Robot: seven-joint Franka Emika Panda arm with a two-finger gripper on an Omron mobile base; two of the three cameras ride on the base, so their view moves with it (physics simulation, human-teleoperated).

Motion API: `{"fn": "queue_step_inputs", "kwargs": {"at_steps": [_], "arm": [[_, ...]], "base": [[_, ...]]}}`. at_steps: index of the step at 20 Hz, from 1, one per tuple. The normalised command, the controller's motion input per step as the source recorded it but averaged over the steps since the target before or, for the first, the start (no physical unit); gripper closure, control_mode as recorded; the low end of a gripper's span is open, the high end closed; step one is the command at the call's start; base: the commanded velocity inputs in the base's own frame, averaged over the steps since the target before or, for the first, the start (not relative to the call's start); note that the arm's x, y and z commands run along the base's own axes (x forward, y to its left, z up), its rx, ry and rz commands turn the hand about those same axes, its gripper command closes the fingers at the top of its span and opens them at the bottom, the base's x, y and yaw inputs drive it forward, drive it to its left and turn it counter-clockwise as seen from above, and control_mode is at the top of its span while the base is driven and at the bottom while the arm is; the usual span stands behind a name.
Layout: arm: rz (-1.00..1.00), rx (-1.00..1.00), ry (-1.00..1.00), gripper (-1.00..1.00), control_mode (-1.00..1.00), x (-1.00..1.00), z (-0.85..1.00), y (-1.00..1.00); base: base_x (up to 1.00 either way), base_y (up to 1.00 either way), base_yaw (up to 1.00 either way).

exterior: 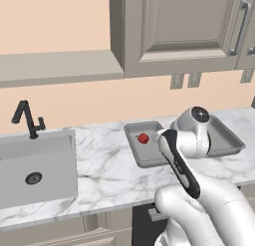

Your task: Place one bell pepper and one chicken drumstick in each tupperware on the nearby counter, to pack two identical lunches.

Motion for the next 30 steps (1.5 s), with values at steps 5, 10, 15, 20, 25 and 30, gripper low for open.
{"fn": "queue_step_inputs", "kwargs": {"at_steps": [5, 10, 15, 20, 25, 30], "arm": [[-0.02, 0.0, -0.01, -1.0, -1.0, -1.0, 0.92, -0.01], [-0.05, 0.0, -0.01, -1.0, -1.0, -1.0, 0.93, -0.03], [-0.06, 0.0, -0.06, -1.0, -1.0, -1.0, 0.48, -0.03], [-0.01, 0.0, -0.19, -1.0, -1.0, -0.92, 0.0, 0.0], [0.0, 0.0, 0.0, -1.0, 1.0, 0.0, 0.0, 0.0], [0.0, 0.0, 0.0, -1.0, 1.0, 0.0, 0.0, 0.0]], "base": [[0.0, 0.0, 0.0], [0.0, 0.0, 0.0], [0.0, 0.0, 0.0], [0.0, 0.0, 0.0], [-1.0, 0.0, 0.0], [-1.0, -0.25, 0.0]]}}
